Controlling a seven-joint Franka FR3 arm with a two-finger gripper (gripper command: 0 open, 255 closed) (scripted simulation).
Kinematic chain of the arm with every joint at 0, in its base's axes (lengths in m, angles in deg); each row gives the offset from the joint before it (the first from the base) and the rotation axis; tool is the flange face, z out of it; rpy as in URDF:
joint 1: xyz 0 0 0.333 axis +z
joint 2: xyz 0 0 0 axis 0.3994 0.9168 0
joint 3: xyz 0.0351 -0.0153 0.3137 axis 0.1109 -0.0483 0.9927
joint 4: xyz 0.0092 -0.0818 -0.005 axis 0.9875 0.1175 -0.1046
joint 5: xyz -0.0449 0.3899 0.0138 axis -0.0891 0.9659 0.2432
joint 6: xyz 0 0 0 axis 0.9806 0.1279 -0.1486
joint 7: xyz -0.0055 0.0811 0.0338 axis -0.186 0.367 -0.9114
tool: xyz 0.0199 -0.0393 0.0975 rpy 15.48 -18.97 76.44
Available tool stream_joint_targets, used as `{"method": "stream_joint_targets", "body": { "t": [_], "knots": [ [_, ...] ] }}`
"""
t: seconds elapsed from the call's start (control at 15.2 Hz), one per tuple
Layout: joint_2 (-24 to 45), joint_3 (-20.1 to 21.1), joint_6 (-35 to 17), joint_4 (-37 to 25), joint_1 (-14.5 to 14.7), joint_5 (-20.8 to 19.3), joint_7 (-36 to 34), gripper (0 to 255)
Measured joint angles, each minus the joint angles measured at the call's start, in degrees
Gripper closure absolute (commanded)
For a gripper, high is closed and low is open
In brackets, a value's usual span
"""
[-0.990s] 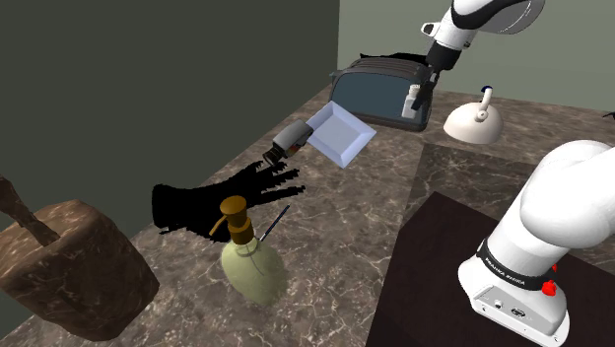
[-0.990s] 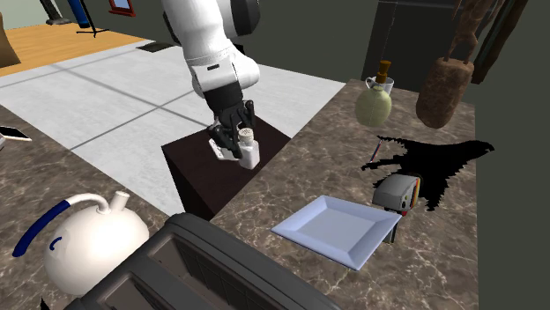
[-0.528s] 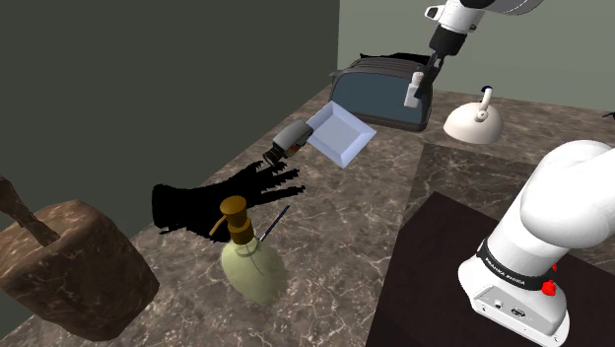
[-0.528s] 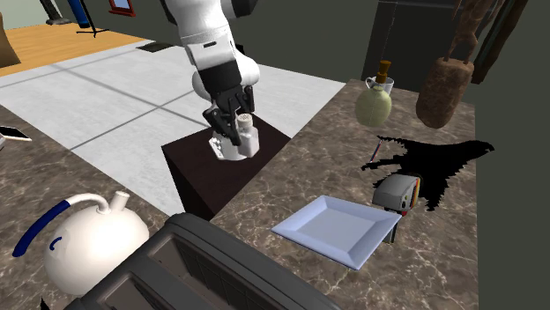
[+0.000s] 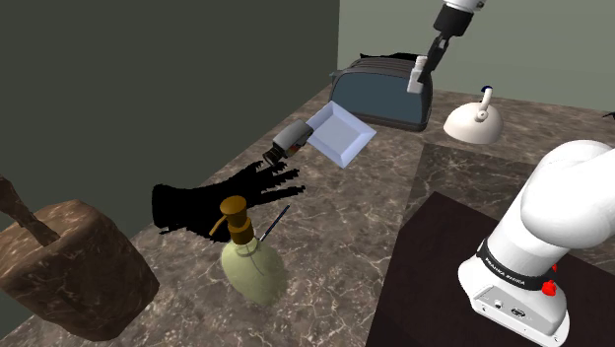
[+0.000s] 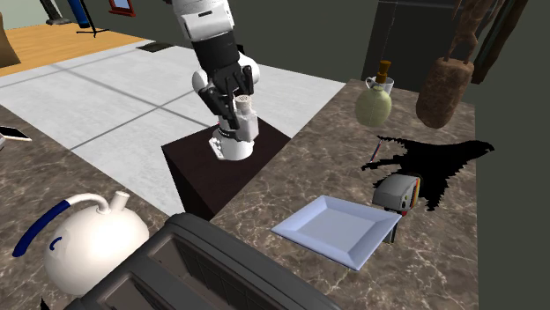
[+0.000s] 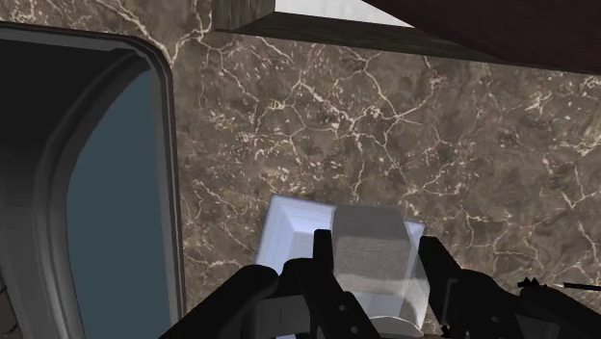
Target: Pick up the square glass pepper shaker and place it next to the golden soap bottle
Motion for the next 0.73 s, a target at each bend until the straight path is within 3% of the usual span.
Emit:
{"method": "stream_joint_targets", "body": {
  "t": [0.73],
  "knots": [
    [1.3,0.9,8.0,-9.3,0.8,0.9,-0.7,255]
  ]
}}
